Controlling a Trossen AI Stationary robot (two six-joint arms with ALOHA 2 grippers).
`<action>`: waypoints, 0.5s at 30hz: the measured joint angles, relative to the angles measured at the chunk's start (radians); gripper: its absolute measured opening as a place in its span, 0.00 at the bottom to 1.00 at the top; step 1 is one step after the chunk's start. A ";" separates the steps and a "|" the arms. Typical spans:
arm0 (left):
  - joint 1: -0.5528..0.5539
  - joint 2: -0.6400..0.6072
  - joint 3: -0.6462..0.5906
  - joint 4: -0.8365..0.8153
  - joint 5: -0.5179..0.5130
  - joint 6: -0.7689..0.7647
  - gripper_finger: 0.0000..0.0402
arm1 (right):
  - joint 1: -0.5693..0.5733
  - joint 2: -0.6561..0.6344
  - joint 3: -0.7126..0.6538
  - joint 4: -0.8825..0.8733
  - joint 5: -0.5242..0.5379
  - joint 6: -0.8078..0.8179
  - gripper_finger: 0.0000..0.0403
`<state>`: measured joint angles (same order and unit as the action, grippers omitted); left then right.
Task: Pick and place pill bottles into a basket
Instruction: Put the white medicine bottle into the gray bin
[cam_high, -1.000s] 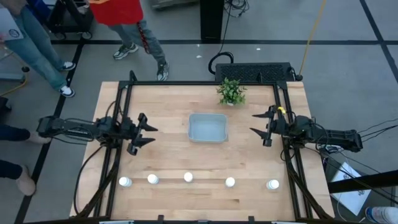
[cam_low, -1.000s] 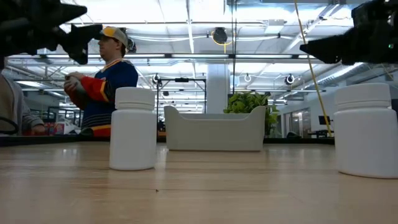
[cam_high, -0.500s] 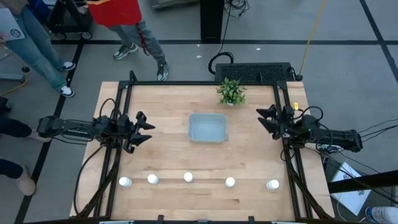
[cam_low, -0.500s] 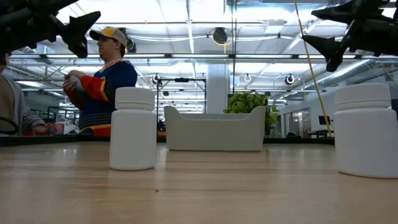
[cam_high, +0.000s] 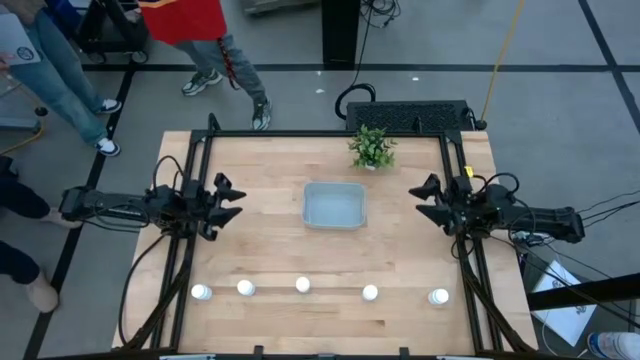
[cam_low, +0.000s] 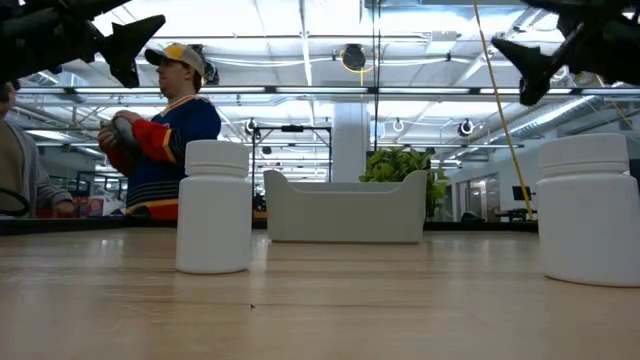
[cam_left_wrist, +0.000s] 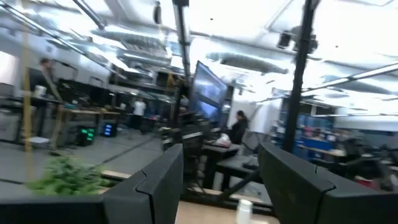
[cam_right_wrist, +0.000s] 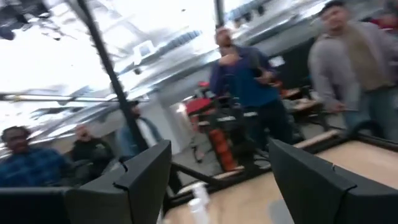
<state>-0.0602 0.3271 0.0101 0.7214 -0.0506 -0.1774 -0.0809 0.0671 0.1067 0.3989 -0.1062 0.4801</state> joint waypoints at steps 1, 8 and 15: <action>0.001 0.000 0.000 0.004 -0.018 0.000 0.53 | 0.016 0.017 0.017 0.008 0.000 -0.010 0.65; 0.002 0.000 0.000 -0.003 -0.046 -0.018 0.53 | 0.160 0.294 0.195 -0.058 0.035 -0.103 0.65; 0.002 0.000 0.000 -0.054 -0.040 -0.031 0.53 | 0.299 0.583 0.512 -0.406 0.210 -0.127 0.65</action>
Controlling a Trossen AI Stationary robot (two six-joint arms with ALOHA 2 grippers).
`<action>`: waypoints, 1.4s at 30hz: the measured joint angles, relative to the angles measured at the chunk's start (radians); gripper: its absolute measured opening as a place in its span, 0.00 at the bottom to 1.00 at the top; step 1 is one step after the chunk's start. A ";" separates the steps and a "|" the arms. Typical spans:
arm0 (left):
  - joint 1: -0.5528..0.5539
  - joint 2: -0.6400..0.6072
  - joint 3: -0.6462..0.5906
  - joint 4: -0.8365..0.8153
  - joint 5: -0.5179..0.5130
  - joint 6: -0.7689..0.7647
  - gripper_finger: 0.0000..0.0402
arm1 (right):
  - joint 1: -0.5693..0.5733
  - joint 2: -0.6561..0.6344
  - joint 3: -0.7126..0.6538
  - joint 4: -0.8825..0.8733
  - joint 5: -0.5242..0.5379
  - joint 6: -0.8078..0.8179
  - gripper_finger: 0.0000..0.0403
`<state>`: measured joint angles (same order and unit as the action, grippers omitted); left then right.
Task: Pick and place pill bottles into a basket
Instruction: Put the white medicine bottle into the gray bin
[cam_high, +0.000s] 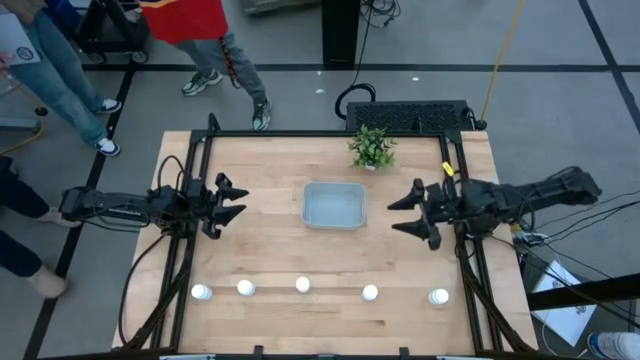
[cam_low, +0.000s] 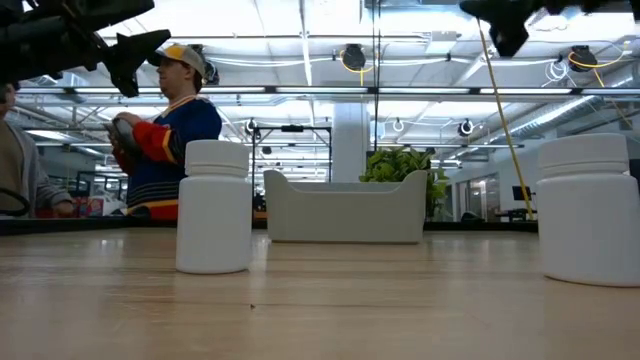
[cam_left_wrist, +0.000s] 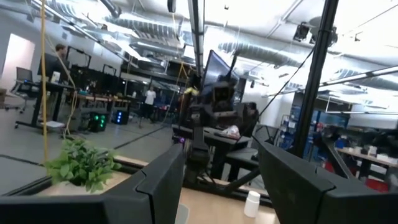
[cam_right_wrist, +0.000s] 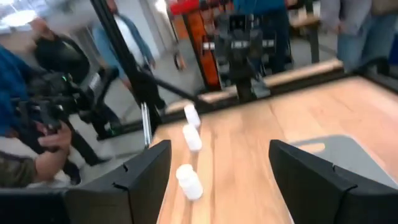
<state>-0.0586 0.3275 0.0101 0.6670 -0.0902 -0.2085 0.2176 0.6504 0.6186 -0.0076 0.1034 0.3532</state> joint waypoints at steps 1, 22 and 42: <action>0.000 0.000 0.000 -0.001 0.000 -0.001 0.53 | 0.017 0.029 0.051 -0.061 0.024 0.016 0.65; 0.000 0.000 0.000 -0.021 0.002 -0.004 0.53 | 0.422 0.598 0.679 -1.080 0.198 0.826 0.65; 0.000 0.000 0.000 -0.006 -0.008 0.055 0.53 | 0.727 0.787 0.706 -1.335 -0.021 1.593 0.65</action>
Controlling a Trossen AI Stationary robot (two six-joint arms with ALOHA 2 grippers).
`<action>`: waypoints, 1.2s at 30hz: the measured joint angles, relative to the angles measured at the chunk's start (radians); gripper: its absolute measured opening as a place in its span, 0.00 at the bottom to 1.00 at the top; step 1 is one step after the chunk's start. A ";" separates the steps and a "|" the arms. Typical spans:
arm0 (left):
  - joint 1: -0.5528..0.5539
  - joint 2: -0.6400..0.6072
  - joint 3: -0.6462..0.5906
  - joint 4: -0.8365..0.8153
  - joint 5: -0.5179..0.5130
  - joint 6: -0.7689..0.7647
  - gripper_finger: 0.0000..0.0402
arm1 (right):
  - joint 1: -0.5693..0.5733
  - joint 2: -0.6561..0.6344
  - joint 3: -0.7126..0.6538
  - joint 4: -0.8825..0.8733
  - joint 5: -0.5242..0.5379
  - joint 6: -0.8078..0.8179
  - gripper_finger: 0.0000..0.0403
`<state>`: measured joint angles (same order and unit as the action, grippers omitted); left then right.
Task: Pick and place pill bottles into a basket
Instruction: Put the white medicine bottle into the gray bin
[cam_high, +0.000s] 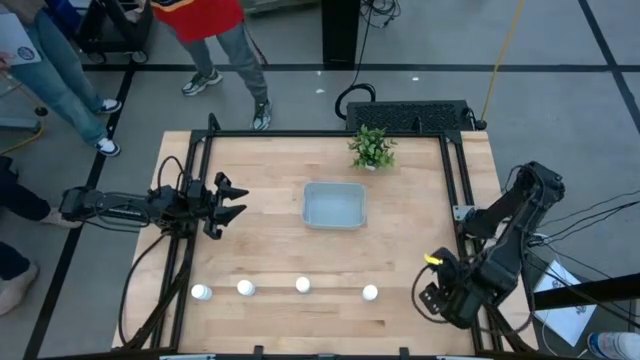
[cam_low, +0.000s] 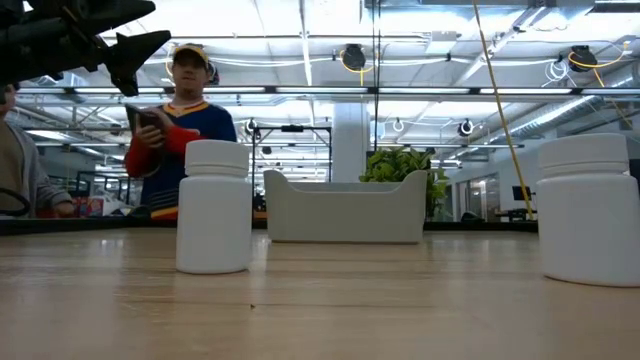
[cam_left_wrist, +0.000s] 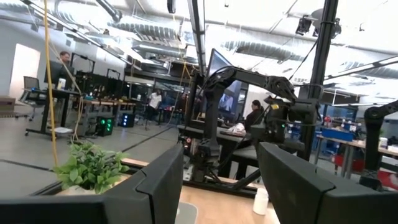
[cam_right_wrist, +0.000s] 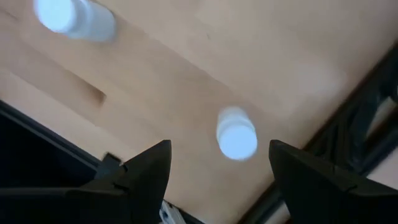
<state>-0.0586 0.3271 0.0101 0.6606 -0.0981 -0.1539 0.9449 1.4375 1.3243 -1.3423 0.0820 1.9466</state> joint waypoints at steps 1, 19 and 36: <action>0.000 0.000 0.000 0.000 0.000 0.002 0.53 | 0.008 0.008 -0.001 0.000 -0.005 0.014 0.65; 0.000 0.000 0.000 0.006 0.000 -0.017 0.53 | 0.042 0.114 -0.068 0.056 -0.061 0.068 0.65; 0.000 0.000 0.000 0.006 0.000 -0.018 0.53 | 0.051 0.113 -0.220 0.232 -0.109 0.057 0.65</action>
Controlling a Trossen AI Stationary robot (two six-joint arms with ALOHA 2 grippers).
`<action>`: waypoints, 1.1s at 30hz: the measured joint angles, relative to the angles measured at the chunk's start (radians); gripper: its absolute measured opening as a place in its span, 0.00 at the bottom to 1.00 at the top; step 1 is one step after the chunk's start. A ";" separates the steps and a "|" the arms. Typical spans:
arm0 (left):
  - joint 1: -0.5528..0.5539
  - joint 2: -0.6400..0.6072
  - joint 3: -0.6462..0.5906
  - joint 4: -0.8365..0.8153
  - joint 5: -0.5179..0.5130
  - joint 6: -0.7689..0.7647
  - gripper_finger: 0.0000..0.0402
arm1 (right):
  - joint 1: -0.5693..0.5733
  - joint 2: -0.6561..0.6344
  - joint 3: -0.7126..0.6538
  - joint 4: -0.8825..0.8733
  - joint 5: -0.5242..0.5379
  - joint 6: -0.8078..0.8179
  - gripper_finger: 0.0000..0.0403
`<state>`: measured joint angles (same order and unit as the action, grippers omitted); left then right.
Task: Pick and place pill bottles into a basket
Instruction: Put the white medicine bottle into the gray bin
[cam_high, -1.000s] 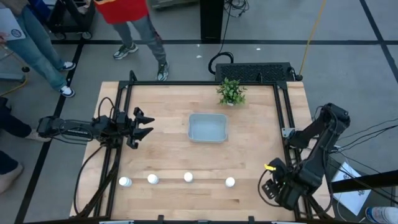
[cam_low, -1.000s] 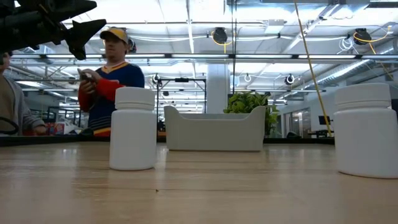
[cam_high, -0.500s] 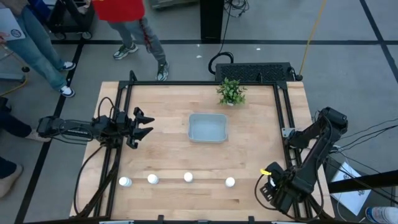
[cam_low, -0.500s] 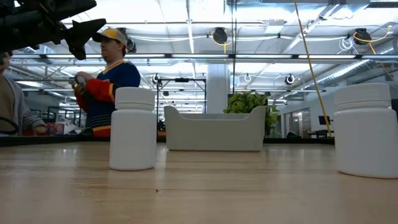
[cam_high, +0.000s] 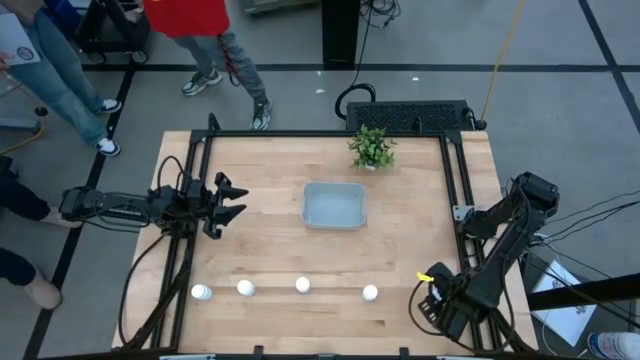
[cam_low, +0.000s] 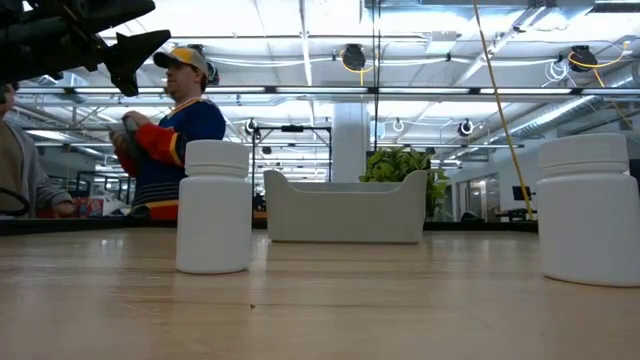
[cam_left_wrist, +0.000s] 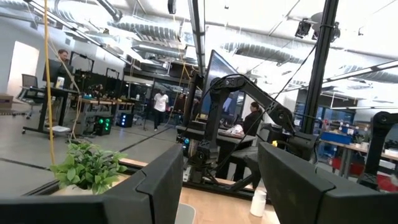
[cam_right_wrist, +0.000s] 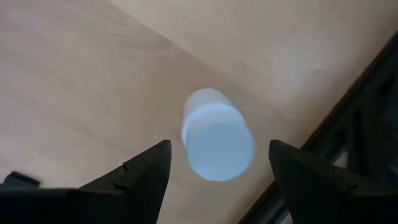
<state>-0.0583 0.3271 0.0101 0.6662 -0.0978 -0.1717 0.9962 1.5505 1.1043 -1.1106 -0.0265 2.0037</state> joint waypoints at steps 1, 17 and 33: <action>0.000 0.000 0.000 0.000 0.000 0.000 0.53 | 0.000 0.000 -0.009 0.014 0.000 0.000 0.65; 0.000 0.000 0.000 -0.001 0.001 -0.002 0.53 | 0.000 -0.004 -0.064 0.076 -0.007 -0.003 0.53; 0.000 0.000 0.000 -0.003 0.000 0.000 0.53 | 0.000 -0.017 -0.064 0.074 -0.022 -0.027 0.37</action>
<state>-0.0586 0.3271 0.0101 0.6632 -0.0981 -0.1714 0.9965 1.5337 1.0404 -1.0365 -0.0489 1.9765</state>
